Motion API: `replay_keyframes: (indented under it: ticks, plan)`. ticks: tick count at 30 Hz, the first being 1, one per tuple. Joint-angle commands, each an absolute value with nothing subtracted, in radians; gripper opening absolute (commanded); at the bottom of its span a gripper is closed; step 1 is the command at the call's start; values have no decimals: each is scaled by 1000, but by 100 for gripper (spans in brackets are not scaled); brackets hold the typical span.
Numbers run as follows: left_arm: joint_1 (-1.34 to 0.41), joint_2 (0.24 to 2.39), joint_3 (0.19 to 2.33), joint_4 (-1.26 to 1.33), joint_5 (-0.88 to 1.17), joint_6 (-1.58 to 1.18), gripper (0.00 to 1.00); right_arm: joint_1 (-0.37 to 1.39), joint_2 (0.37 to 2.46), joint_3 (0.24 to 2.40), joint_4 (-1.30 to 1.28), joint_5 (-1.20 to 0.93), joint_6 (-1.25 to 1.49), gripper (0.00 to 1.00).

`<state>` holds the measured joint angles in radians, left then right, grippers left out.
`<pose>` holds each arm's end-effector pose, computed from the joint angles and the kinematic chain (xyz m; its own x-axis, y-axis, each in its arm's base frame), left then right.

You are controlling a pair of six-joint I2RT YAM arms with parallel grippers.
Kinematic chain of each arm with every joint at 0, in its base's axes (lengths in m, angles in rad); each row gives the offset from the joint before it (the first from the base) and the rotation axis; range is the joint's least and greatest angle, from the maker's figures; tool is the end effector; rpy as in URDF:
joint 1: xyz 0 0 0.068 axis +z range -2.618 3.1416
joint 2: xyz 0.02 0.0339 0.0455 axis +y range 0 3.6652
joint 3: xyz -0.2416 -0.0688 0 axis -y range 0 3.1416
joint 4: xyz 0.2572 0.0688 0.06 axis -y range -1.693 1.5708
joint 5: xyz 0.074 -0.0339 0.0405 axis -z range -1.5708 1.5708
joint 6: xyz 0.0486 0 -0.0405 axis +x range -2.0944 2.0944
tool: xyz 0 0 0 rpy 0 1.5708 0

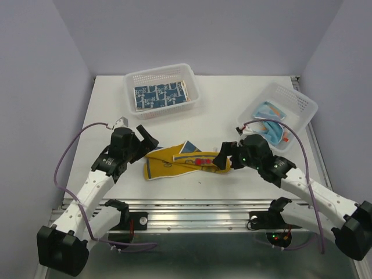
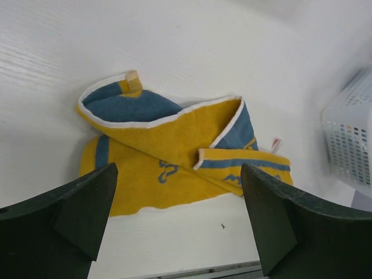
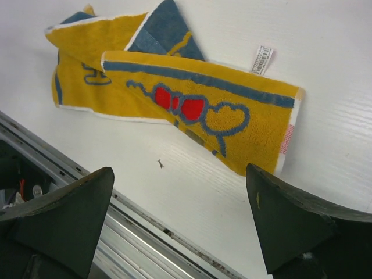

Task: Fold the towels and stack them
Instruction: Move the towel to the center of the board, then flatten out the crumpled towel

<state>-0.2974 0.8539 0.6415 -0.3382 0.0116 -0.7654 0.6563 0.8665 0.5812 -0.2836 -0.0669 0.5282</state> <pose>0.2196 -0.0679 0.2359 -0.5703 -0.5498 -0.6103 -0.1285 0.7935 -0.5948 0.1806 0.1432 0.2168 -0.6980 0.0972 -0.7095 -0.3493 0.8187 0.4557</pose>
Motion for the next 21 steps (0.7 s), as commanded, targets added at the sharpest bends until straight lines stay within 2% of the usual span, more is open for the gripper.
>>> replay_keyframes:
  ticks: [1,8,12,16,21]
  plan:
    - [-345,877,632,-200,106,-718,99,682,1000,660,-275,-111,532,100]
    - [-535,1034,678,-167,49,-739,99,689,1071,666,-210,-38,532,100]
    - [-551,1089,681,-181,34,-744,99,689,1092,666,-213,-51,525,100]
    - [-549,1056,676,-300,-153,-793,99,712,1111,669,-216,-97,473,100]
    - [-549,1028,644,-348,-176,-816,99,775,1207,696,-239,42,482,100]
